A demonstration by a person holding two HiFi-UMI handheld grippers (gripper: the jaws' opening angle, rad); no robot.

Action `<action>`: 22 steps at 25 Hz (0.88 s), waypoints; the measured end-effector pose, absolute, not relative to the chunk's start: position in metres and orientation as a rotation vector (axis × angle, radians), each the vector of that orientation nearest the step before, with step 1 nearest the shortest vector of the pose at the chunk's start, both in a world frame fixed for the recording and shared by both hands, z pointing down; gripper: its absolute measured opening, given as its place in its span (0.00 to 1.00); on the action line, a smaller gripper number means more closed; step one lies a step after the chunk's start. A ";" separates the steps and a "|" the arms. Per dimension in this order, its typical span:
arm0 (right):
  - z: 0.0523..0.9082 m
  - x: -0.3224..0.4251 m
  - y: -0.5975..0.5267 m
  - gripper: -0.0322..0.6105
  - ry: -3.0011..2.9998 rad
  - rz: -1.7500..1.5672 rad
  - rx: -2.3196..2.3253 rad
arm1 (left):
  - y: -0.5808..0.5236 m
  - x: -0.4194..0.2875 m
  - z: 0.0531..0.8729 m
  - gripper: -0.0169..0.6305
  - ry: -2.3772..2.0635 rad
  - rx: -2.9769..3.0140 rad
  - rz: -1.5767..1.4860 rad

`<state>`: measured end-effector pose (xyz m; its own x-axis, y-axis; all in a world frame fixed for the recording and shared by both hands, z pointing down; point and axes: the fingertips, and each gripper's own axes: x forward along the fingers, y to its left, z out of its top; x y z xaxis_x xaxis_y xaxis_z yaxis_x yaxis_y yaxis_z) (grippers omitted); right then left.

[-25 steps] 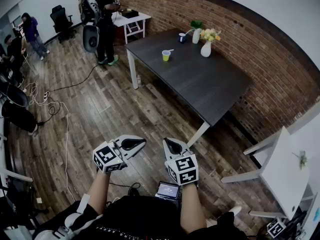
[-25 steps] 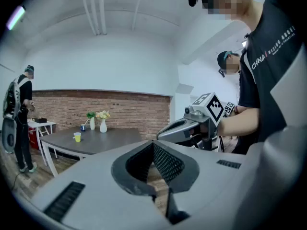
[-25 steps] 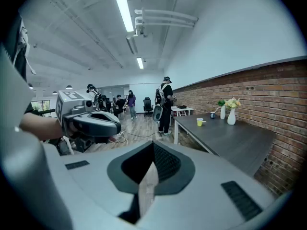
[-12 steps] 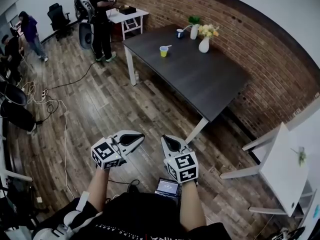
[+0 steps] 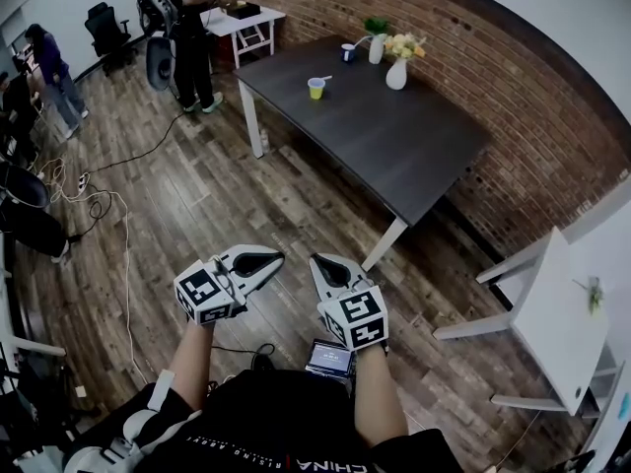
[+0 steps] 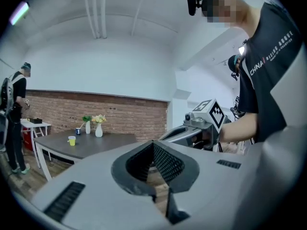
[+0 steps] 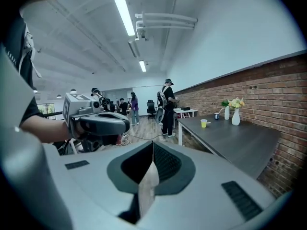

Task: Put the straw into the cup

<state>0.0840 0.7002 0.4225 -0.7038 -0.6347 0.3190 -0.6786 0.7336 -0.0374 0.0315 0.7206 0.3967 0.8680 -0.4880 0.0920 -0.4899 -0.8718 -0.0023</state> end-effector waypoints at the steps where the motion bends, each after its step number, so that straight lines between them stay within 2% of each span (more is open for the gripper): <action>1: 0.423 0.081 0.701 0.06 -2.651 0.209 1.019 | 0.721 0.032 0.397 0.03 -0.785 3.016 0.143; 8: 0.416 0.067 0.699 0.06 -2.663 0.164 0.973 | 0.719 0.057 0.403 0.03 -0.776 3.008 0.233; 22: 0.416 0.104 0.688 0.06 -2.688 0.260 0.976 | 0.710 0.102 0.401 0.01 -0.722 3.024 0.407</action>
<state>0.1037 0.6879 0.4159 -0.7370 -0.6007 0.3098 -0.6490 0.7570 -0.0759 0.1020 0.7095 0.4012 0.8602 -0.4435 0.2519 -0.4452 -0.8938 -0.0536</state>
